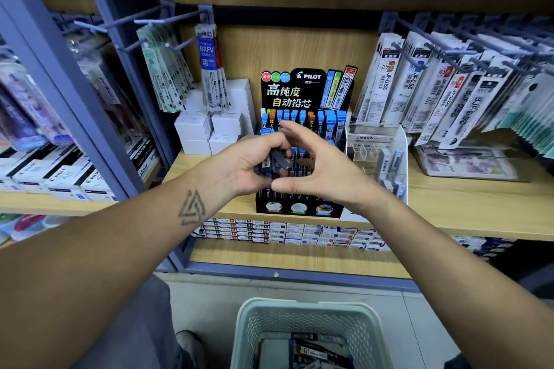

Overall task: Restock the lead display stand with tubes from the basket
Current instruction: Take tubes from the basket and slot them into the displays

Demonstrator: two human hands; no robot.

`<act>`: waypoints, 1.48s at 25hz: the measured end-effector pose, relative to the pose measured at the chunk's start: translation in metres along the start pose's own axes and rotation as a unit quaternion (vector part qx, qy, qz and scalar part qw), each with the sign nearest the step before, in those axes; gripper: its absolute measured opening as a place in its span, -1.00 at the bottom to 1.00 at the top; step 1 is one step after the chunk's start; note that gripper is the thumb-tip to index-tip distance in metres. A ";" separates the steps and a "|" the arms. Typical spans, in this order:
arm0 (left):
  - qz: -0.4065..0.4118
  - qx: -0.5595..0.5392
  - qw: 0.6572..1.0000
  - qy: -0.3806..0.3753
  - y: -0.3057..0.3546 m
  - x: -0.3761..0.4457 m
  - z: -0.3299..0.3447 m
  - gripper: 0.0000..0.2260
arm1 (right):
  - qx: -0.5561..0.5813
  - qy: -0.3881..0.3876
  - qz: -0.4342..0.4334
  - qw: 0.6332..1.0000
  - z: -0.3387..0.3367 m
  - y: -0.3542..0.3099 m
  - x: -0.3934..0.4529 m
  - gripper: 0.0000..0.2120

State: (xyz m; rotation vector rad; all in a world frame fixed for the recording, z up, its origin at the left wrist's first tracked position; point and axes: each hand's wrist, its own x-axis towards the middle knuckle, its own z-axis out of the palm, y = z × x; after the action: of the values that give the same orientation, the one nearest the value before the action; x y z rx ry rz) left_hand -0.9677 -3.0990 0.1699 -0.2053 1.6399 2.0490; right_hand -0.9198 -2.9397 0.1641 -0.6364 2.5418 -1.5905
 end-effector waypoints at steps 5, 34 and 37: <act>0.035 -0.004 0.999 0.028 -0.006 -0.002 0.015 -0.84 | -0.041 0.060 -0.042 0.996 -0.004 0.005 -0.001 -0.23; 0.147 0.077 0.977 0.135 0.006 -0.004 0.006 -0.87 | 0.025 0.119 0.064 0.990 0.011 0.001 0.008 -0.90; 0.145 0.047 0.981 0.117 0.009 -0.007 0.008 -0.85 | 0.011 0.081 0.090 0.993 0.002 -0.002 0.011 -0.85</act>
State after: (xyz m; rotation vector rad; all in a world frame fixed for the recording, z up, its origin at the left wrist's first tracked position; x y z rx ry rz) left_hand -0.9646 -3.0944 0.1830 -0.1881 2.0069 2.2219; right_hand -0.9285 -2.9460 0.1664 -0.2746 2.6020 -1.6667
